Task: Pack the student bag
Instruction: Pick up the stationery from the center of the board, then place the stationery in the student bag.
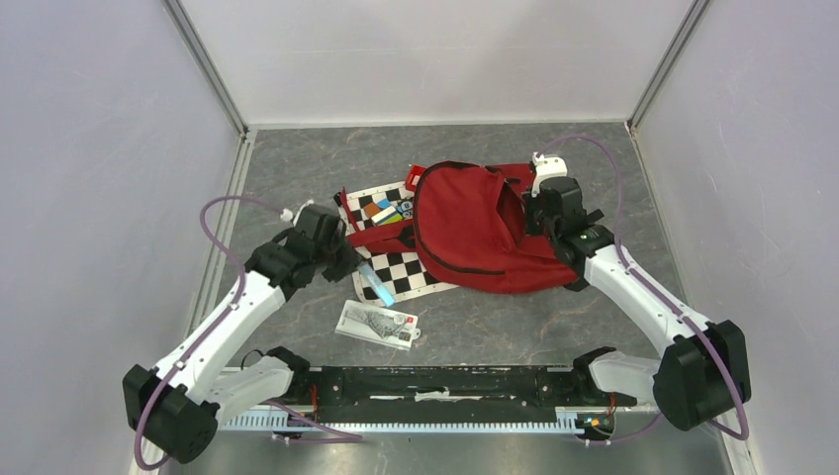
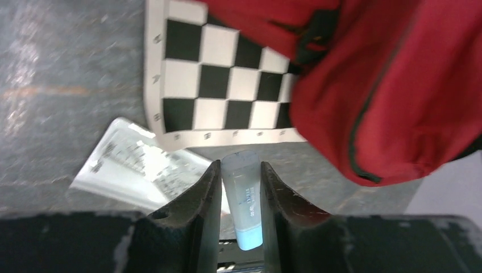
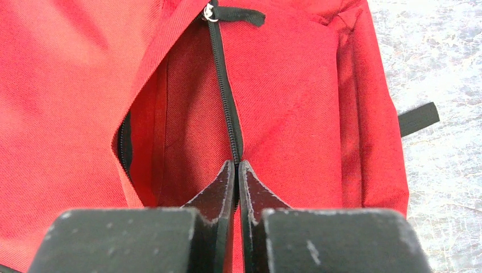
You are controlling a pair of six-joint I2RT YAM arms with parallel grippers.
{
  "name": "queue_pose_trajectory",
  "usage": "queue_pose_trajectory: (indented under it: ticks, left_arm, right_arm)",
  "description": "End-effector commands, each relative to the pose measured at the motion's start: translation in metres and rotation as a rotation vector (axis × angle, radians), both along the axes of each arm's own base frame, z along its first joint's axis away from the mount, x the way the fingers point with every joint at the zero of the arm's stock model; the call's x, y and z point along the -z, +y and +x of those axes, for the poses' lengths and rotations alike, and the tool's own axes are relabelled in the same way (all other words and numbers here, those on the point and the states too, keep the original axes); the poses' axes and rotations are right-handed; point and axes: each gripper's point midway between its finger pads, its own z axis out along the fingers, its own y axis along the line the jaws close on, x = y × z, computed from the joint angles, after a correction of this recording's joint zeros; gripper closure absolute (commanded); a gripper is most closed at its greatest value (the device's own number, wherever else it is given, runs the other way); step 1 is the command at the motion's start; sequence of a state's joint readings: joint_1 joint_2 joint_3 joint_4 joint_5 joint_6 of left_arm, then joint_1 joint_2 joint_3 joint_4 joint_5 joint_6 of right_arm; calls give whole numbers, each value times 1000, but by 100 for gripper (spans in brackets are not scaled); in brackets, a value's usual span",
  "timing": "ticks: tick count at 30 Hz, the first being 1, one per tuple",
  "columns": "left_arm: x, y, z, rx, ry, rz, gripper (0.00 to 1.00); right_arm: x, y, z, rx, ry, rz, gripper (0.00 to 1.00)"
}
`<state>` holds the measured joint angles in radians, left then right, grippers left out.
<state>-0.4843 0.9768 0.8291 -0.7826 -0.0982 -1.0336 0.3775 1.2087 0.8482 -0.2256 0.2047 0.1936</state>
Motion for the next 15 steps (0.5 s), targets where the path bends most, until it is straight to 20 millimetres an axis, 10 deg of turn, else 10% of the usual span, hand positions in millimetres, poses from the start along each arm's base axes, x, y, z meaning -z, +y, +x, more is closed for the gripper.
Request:
queue_pose_trajectory:
  ticks: [1,15]
  left_arm:
    - [-49,-27,45,71,-157,-43,90]
    - [-152,-202,169,390,-417,-235,89]
  right_arm:
    - [-28,-2,6,15,-86,21,93]
    - [-54,-6,2,36,-136,45,92]
